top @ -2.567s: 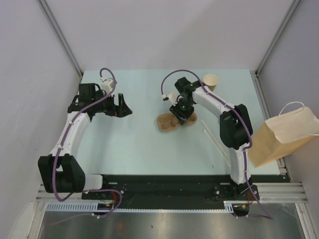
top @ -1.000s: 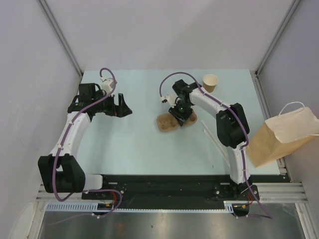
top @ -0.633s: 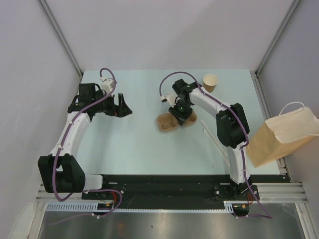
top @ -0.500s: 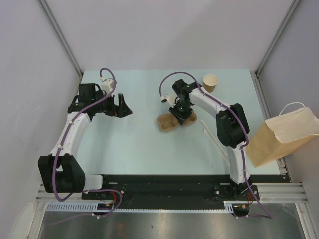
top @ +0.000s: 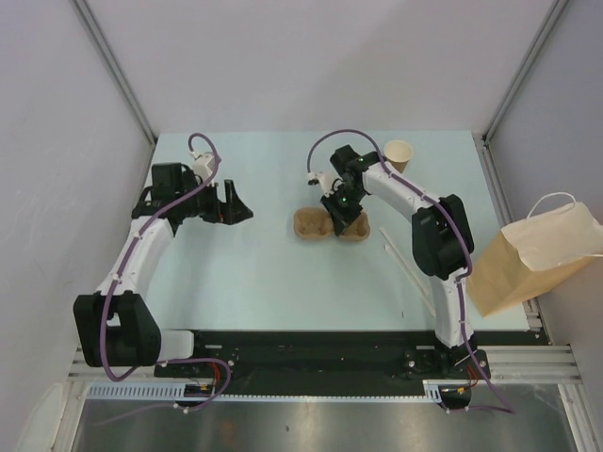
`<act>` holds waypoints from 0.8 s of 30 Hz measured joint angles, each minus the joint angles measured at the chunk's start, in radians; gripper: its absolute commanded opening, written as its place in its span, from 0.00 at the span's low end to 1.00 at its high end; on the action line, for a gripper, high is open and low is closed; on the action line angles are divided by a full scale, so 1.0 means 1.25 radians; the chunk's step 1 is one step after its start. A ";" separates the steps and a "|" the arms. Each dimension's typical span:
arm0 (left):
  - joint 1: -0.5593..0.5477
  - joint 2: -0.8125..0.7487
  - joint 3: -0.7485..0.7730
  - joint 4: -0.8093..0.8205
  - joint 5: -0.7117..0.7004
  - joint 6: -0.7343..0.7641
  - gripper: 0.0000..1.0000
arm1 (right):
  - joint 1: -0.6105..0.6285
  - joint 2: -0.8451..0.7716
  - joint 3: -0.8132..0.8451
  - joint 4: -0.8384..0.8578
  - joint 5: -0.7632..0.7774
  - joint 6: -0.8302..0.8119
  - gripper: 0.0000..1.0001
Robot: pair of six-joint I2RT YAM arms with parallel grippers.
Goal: Pack the takeout coffee
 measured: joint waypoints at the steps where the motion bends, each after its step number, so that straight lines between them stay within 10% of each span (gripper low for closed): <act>1: 0.000 -0.006 -0.024 0.022 0.011 -0.018 0.96 | -0.006 -0.002 0.000 0.003 -0.019 0.020 0.00; 9: -0.045 -0.085 -0.264 0.289 0.056 -0.244 0.99 | -0.060 -0.041 -0.003 0.070 -0.107 0.226 0.00; 24: -0.284 0.096 -0.231 0.537 -0.103 -0.466 0.92 | -0.055 -0.076 -0.120 0.248 -0.155 0.593 0.00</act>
